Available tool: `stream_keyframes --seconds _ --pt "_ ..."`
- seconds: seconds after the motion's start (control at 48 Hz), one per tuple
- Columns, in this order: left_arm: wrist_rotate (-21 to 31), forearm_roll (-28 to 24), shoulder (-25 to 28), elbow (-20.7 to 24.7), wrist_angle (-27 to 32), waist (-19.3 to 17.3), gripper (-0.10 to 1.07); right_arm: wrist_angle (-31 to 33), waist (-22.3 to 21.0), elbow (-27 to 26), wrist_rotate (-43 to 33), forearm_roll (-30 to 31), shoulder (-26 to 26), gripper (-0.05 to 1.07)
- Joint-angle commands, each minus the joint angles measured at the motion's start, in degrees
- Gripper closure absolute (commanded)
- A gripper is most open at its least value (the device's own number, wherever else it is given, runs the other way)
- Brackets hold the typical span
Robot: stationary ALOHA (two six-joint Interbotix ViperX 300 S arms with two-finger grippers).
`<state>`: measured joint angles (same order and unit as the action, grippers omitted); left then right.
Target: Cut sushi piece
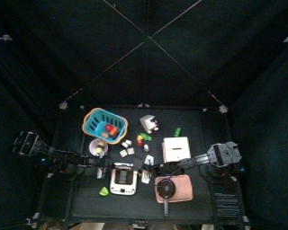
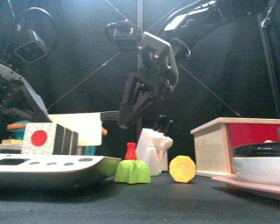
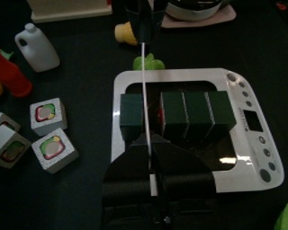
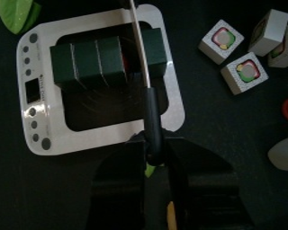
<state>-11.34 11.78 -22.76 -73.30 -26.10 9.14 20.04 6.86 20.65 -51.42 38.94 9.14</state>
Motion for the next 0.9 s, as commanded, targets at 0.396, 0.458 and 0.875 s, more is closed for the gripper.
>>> stream_keyframes --seconds 0.396,0.458,0.875 --pt "0.35 -2.37 -10.2 1.32 5.1 4.04 0.75 -0.79 2.46 -3.08 -0.35 2.55 -4.66 0.63" --pt "0.35 -1.23 -9.93 0.88 5.1 5.01 0.75 -0.62 2.99 -3.08 -0.35 2.37 -4.66 0.63" --pt "0.35 6.68 -7.56 -0.53 5.19 7.21 0.75 -0.62 3.08 -1.49 -0.53 0.62 -4.39 0.63"
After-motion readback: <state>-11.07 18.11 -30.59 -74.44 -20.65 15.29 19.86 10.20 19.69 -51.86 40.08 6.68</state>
